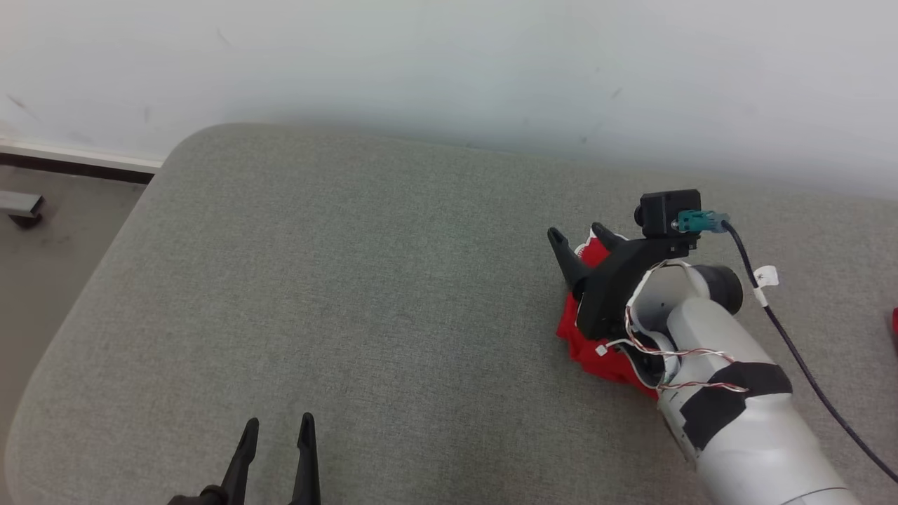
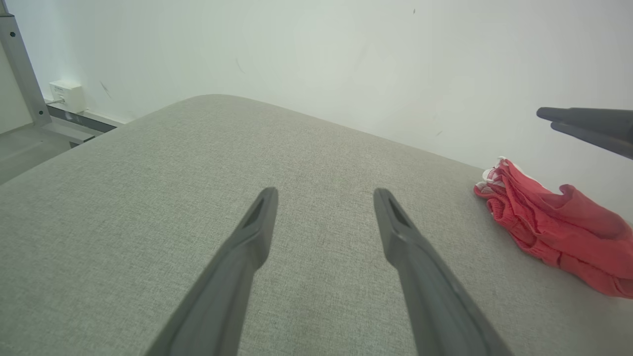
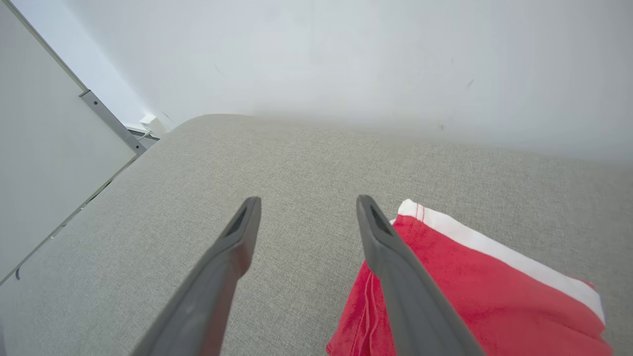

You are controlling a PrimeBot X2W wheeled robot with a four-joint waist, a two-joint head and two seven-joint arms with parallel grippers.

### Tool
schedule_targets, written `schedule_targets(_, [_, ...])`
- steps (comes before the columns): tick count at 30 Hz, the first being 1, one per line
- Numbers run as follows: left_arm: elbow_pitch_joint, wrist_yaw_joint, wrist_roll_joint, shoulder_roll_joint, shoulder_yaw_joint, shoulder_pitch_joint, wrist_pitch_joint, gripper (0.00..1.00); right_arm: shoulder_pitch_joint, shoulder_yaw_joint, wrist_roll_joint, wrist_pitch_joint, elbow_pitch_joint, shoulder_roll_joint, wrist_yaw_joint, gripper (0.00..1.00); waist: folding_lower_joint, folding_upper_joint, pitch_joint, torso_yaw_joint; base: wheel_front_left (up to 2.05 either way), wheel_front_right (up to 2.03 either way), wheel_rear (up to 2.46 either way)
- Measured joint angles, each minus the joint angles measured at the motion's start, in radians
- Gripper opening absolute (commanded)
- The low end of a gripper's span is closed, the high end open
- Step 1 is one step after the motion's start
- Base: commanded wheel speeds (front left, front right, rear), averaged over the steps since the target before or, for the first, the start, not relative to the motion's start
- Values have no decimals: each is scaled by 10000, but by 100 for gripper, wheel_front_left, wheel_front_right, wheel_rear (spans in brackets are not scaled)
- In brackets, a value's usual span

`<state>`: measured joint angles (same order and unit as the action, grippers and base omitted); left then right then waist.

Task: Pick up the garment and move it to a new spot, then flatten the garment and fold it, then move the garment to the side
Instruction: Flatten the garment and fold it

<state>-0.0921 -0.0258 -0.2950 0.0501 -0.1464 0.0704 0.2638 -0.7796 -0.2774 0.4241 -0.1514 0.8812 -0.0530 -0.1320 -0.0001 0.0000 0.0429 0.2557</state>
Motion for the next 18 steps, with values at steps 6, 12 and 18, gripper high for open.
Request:
schedule_targets(6, [13,40,46,0,29,37,0,100,319,435,-174,280,-127,-1430,0,100,0,0,-169,-154,0,0,0])
schedule_targets(12, [54,58,61,0,-71,11,0,100,637,1168,-1168,523,821,-2096,0,0,0,0,-71,-161,0,0,0])
schedule_targets(18, [86,52,65,0,-98,-179,0,100,733,888,-2063,512,1427,-1952,0,0,1,1,194,-58,0,0,0])
